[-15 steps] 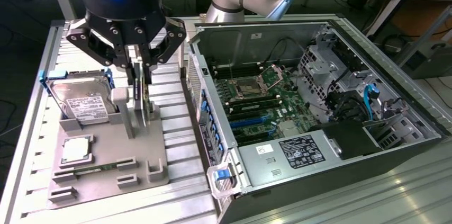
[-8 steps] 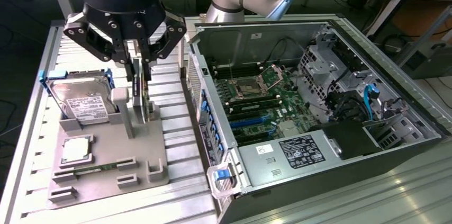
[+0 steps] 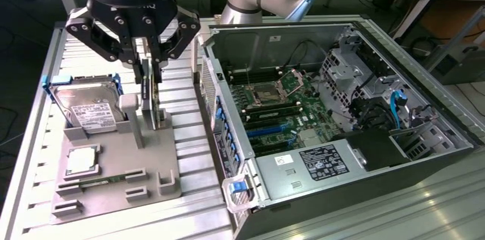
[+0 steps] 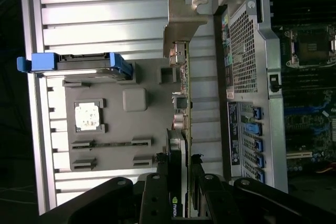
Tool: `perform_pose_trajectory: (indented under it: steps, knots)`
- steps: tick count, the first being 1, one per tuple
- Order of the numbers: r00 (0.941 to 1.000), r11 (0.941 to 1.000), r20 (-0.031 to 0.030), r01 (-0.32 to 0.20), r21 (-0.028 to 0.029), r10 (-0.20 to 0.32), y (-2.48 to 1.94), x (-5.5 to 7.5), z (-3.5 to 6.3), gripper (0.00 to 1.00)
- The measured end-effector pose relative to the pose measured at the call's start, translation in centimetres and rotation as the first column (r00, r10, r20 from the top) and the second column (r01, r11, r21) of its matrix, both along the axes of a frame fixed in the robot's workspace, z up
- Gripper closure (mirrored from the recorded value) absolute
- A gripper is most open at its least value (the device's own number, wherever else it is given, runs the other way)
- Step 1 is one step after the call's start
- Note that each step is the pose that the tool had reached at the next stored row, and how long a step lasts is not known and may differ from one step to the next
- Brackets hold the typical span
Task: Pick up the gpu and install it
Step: 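Pick up the gpu and move the gpu toward the slot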
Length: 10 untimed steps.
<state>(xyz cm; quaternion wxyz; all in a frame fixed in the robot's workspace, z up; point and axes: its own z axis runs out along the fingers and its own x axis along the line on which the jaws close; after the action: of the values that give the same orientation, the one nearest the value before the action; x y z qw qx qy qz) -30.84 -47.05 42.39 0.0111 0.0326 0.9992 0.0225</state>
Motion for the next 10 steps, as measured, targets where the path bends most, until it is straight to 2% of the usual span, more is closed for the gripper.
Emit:
perform_pose_trajectory:
  steps: [7,9,10]
  knots:
    - [1.0,1.0,-0.0001,0.0,0.0017,0.0,0.0,0.0,0.26,0.73]
    - [1.0,0.9999,-0.0001,0.0,0.0116,0.0,0.0,0.0,0.26,0.73]
    - [1.0,0.9999,0.0,0.0,0.012,0.0,0.0,0.0,0.25,0.73]
